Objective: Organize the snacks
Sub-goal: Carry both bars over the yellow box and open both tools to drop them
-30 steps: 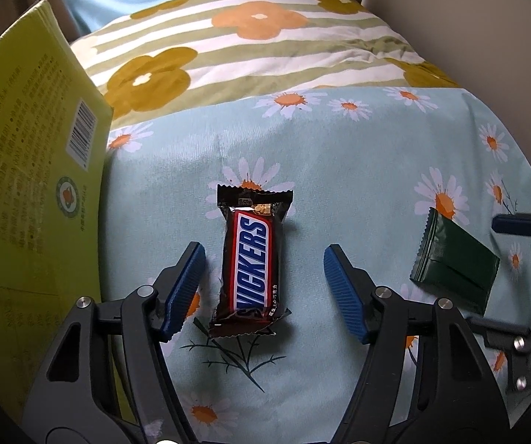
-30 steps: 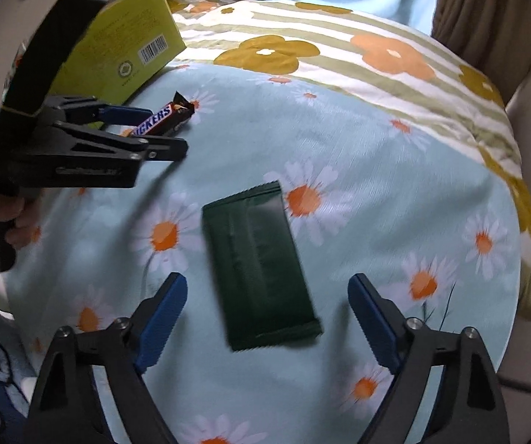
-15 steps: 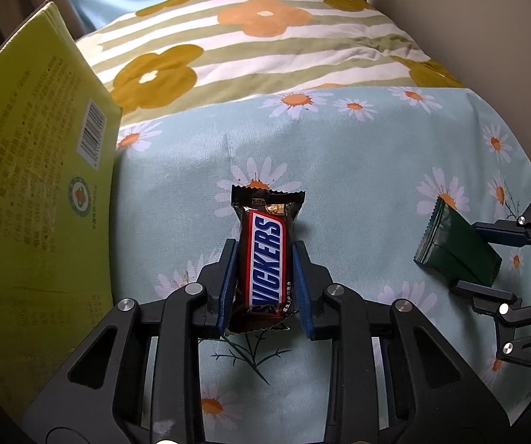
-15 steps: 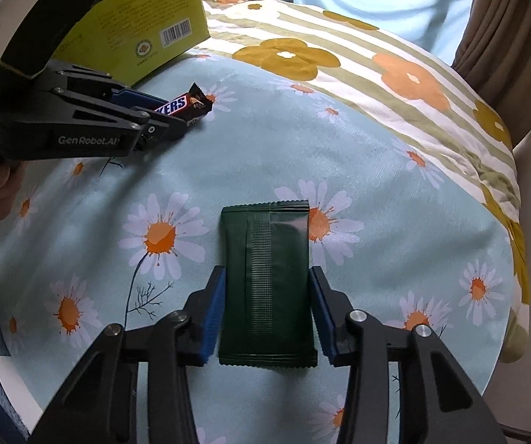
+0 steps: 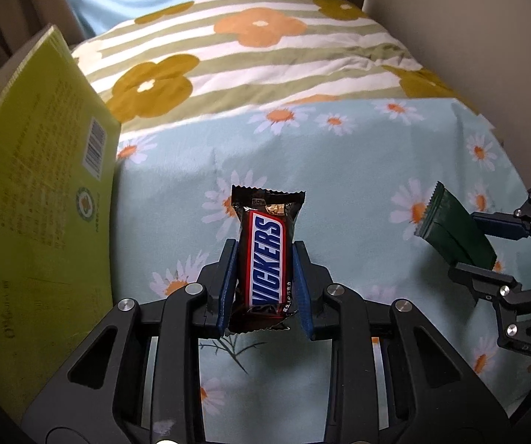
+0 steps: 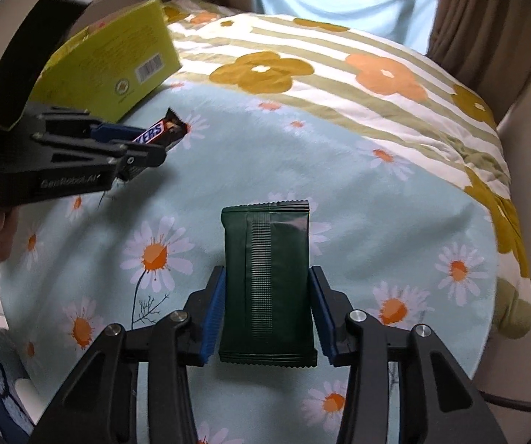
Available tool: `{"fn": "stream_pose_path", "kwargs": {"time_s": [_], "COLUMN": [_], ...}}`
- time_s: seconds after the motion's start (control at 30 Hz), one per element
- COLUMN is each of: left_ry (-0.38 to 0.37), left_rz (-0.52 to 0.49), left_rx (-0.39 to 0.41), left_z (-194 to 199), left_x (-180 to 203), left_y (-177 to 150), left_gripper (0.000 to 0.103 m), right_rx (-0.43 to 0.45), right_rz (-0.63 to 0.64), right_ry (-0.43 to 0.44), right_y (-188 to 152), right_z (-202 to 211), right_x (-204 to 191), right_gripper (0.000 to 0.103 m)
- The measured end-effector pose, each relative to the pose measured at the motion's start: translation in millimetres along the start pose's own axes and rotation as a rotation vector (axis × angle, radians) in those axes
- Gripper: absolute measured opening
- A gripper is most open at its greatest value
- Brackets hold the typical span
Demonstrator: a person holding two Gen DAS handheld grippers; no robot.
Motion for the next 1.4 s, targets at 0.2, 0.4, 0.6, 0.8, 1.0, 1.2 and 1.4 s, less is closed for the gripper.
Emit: {"fn": "stream_pose_path", "kwargs": {"time_s": [0.2, 0.4, 0.6, 0.8, 1.0, 1.2, 1.4], "left_ry": [-0.006, 0.016, 0.046, 0.1, 0.149, 0.145, 0.115], "left_rz": [0.017, 0.049, 0.115, 0.192, 0.248, 0.251, 0.225], "left_rx": [0.064, 0.161, 0.246, 0.309, 0.32, 0.256, 0.193], "left_z": [37, 92, 152, 198, 223, 213, 192], "left_x": [6, 2, -24, -74, -141, -207, -260], "left_y": [18, 39, 51, 46, 18, -20, -53], "left_gripper": [0.025, 0.025, 0.025, 0.025, 0.025, 0.025, 0.025], "right_rx": [0.045, 0.113, 0.179, 0.234, 0.254, 0.226, 0.189], "right_rz": [-0.047, -0.086, -0.092, -0.052, -0.01, -0.038, -0.112], "right_ry": [-0.018, -0.031, -0.012, 0.026, 0.079, 0.118, 0.128], "right_y": [16, 38, 71, 105, 134, 151, 160], "right_z": [31, 74, 115, 134, 134, 107, 75], "right_x": [6, 6, -15, -58, -130, -206, -264], "right_gripper": [0.04, 0.04, 0.04, 0.04, 0.04, 0.04, 0.04]}}
Point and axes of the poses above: each gripper's, at about its wrist camera, not at the fingertips, and z roughly against the way its jaws point, x to its right, y to its top, the point moved 7 cm from there along -z, roughly the way its jaws point, and after that the axes turned 13 degrees about -z, right-handed, at the moved point
